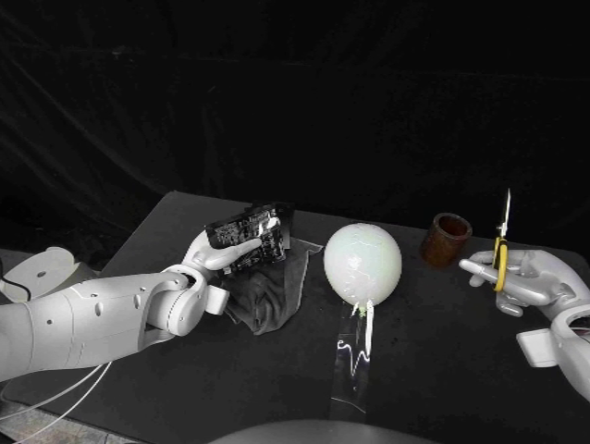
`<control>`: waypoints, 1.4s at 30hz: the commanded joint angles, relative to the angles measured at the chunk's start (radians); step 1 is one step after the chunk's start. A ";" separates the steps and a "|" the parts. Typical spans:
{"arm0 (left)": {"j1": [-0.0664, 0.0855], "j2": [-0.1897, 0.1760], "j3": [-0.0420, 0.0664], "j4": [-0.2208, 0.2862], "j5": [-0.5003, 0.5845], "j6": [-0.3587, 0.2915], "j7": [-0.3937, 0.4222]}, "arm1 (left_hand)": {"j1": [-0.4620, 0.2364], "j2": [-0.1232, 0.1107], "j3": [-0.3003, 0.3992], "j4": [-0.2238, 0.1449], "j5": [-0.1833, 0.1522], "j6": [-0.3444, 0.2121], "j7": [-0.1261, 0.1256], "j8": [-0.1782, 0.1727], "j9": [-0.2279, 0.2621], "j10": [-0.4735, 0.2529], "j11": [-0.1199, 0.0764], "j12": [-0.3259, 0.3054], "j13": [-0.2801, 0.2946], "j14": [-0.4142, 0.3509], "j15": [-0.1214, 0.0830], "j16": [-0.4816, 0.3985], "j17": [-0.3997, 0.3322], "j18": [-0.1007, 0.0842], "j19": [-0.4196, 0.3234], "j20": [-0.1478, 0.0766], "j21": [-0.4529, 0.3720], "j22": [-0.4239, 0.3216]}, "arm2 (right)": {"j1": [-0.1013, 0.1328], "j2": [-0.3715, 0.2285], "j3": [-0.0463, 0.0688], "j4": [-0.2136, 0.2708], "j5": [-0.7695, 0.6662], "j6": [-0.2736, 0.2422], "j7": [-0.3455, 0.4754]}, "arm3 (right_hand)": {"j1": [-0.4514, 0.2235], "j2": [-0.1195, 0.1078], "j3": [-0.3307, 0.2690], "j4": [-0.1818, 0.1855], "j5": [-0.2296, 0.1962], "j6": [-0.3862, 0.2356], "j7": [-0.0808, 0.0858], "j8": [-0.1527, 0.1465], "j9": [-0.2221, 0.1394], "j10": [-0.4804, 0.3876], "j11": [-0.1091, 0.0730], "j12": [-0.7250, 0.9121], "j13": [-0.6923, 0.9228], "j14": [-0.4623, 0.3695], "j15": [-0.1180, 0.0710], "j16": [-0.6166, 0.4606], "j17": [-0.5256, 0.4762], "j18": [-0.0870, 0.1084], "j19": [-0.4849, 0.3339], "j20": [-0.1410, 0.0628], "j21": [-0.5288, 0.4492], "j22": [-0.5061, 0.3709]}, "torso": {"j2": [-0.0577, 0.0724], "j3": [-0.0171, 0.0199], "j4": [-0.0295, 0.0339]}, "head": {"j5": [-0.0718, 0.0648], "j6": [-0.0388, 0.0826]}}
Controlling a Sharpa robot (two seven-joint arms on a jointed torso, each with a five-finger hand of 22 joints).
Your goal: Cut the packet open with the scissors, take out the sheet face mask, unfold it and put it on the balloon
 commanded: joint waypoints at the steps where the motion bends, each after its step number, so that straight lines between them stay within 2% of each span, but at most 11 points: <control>1: -0.002 0.006 0.002 -0.006 -0.083 0.016 -0.008 | -0.012 -0.041 0.010 -0.002 -0.005 -0.034 0.000 -0.022 -0.012 -0.065 0.019 -0.002 0.000 -0.053 0.023 -0.029 -0.016 -0.010 -0.102 0.013 -0.046 -0.016 | 0.001 0.000 0.001 0.001 -0.001 0.006 0.015 | 0.059 0.067 -0.026 0.005 0.001 0.003 0.007 -0.005 0.000 0.015 -0.006 0.002 0.000 0.000 0.009 -0.004 0.000 0.013 -0.002 0.004 -0.004 0.141 | -0.001 0.0007 -0.0003 | 0.000 -0.003; 3: -0.003 0.007 0.002 -0.008 -0.099 0.025 -0.024 | -0.020 -0.070 0.016 -0.008 -0.003 -0.064 0.001 -0.042 -0.023 -0.129 0.025 -0.001 0.001 -0.100 0.038 -0.057 -0.034 0.003 -0.265 0.030 -0.106 -0.027 | 0.001 0.000 0.001 0.001 -0.001 0.006 0.015 | 0.059 0.067 -0.026 0.005 0.001 0.003 0.007 -0.005 0.000 0.015 -0.006 0.002 0.000 0.000 0.009 -0.004 0.000 0.013 -0.002 0.004 -0.004 0.141 | -0.002 0.0011 0.0004 | 0.000 -0.004; 4: -0.003 0.007 0.002 -0.009 -0.102 0.027 -0.028 | -0.022 -0.078 0.015 -0.010 -0.004 -0.071 0.001 -0.046 -0.026 -0.142 0.024 -0.002 0.001 -0.109 0.041 -0.061 -0.038 0.006 -0.281 0.036 -0.112 -0.027 | 0.001 0.000 0.001 0.001 -0.001 0.006 0.015 | 0.059 0.067 -0.026 0.005 0.001 0.003 0.007 -0.005 0.000 0.015 -0.006 0.002 0.000 0.000 0.009 -0.004 0.000 0.013 -0.002 0.004 -0.004 0.141 | -0.002 0.0012 0.0006 | 0.000 -0.004; 6: -0.004 0.007 0.002 -0.013 -0.114 0.033 -0.042 | -0.023 -0.086 0.012 -0.013 -0.003 -0.077 0.002 -0.050 -0.028 -0.155 0.023 -0.002 0.001 -0.117 0.043 -0.065 -0.042 0.010 -0.289 0.045 -0.116 -0.027 | 0.001 0.001 0.001 0.000 0.000 0.006 0.016 | 0.059 0.067 -0.026 0.005 0.001 0.003 0.007 -0.005 0.000 0.015 -0.006 0.002 0.000 0.000 0.009 -0.004 0.000 0.013 -0.002 0.004 -0.004 0.141 | -0.002 0.0014 0.0012 | -0.001 -0.006; 8: -0.004 0.007 0.002 -0.015 -0.121 0.037 -0.053 | -0.028 -0.097 0.002 -0.016 -0.003 -0.090 0.000 -0.057 -0.033 -0.186 0.015 -0.002 0.001 -0.143 0.056 -0.070 -0.052 0.018 -0.305 0.056 -0.124 -0.027 | 0.001 0.001 0.001 0.000 0.000 0.006 0.016 | 0.057 0.066 -0.026 0.006 0.001 0.003 0.007 -0.005 -0.001 0.015 -0.006 0.002 -0.001 0.000 0.009 -0.004 -0.001 0.013 -0.003 0.004 -0.005 0.141 | -0.002 0.0016 0.0010 | -0.001 -0.007; 13: -0.004 0.004 0.002 -0.020 -0.129 0.042 -0.069 | -0.045 -0.123 -0.032 -0.020 -0.003 -0.106 -0.008 -0.065 -0.039 -0.223 0.001 -0.001 0.002 -0.208 0.074 -0.072 -0.082 0.012 -0.331 0.060 -0.135 -0.028 | 0.001 0.001 0.001 0.001 0.000 0.006 0.017 | 0.057 0.066 -0.026 0.006 0.001 0.003 0.007 -0.005 -0.001 0.015 -0.006 0.002 -0.001 0.000 0.009 -0.004 -0.001 0.013 -0.003 0.004 -0.005 0.141 | -0.002 0.0009 0.0008 | 0.000 -0.008; 16: -0.005 0.002 0.002 -0.021 -0.131 0.041 -0.074 | -0.051 -0.132 -0.046 -0.022 -0.003 -0.113 -0.007 -0.068 -0.041 -0.233 0.000 -0.001 0.002 -0.224 0.078 -0.072 -0.090 0.009 -0.337 0.061 -0.138 -0.028 | 0.001 0.001 0.001 0.001 0.000 0.006 0.017 | 0.057 0.066 -0.026 0.006 0.001 0.003 0.007 -0.005 -0.001 0.015 -0.006 0.002 -0.001 0.000 0.009 -0.004 -0.001 0.013 -0.003 0.004 -0.005 0.141 | -0.002 0.0008 0.0007 | -0.001 -0.011; 20: -0.005 -0.007 0.005 -0.021 -0.129 0.033 -0.072 | -0.052 -0.133 -0.053 -0.023 -0.003 -0.115 -0.007 -0.069 -0.042 -0.237 0.001 0.000 0.003 -0.227 0.079 -0.071 -0.092 0.008 -0.337 0.060 -0.138 -0.027 | 0.001 -0.001 0.001 0.003 0.001 0.006 0.018 | 0.056 0.066 -0.026 0.007 0.001 0.003 0.007 -0.006 -0.001 0.015 -0.005 0.001 -0.002 -0.001 0.009 -0.006 -0.004 0.013 -0.002 0.004 -0.004 0.141 | -0.002 0.0008 0.0014 | -0.002 -0.011; 27: -0.001 -0.035 0.024 -0.022 -0.124 0.021 -0.066 | -0.052 -0.129 -0.065 -0.025 -0.003 -0.115 0.003 -0.068 -0.044 -0.237 0.014 0.002 0.004 -0.220 0.074 -0.067 -0.093 0.015 -0.334 0.058 -0.138 -0.026 | 0.001 0.000 0.001 0.002 0.001 0.006 0.019 | 0.056 0.066 -0.026 0.007 0.001 0.003 0.007 -0.006 -0.001 0.015 -0.005 0.001 -0.002 -0.001 0.009 -0.006 -0.004 0.013 -0.002 0.004 -0.004 0.141 | -0.003 0.0018 0.0007 | -0.002 -0.012; 34: 0.026 -0.054 0.038 -0.047 -0.123 0.025 -0.071 | -0.057 -0.130 -0.084 -0.025 -0.003 -0.115 0.012 -0.067 -0.045 -0.243 0.025 0.001 0.003 -0.239 0.068 -0.069 -0.106 0.026 -0.335 0.058 -0.140 -0.026 | 0.001 0.002 0.001 0.000 0.001 0.008 0.020 | 0.052 0.063 -0.027 0.009 0.001 0.001 0.008 -0.009 -0.002 0.013 -0.004 -0.001 -0.005 -0.004 0.010 -0.011 -0.013 0.014 -0.004 0.005 -0.007 0.140 | -0.003 0.0016 0.0004 | -0.006 -0.009; 42: 0.053 -0.055 0.044 -0.085 -0.118 0.037 -0.081 | -0.073 -0.129 -0.127 -0.018 -0.003 -0.123 0.019 -0.069 -0.050 -0.263 0.032 0.001 0.003 -0.304 0.073 -0.076 -0.137 0.023 -0.354 0.061 -0.147 -0.027 | 0.001 0.001 0.001 0.000 -0.002 0.009 0.019 | 0.047 0.056 -0.027 0.011 0.001 -0.001 0.010 -0.013 -0.003 0.009 -0.002 -0.005 -0.009 -0.006 0.012 -0.014 -0.016 0.014 -0.006 0.006 -0.010 0.140 | -0.002 0.0016 0.0004 | -0.015 -0.007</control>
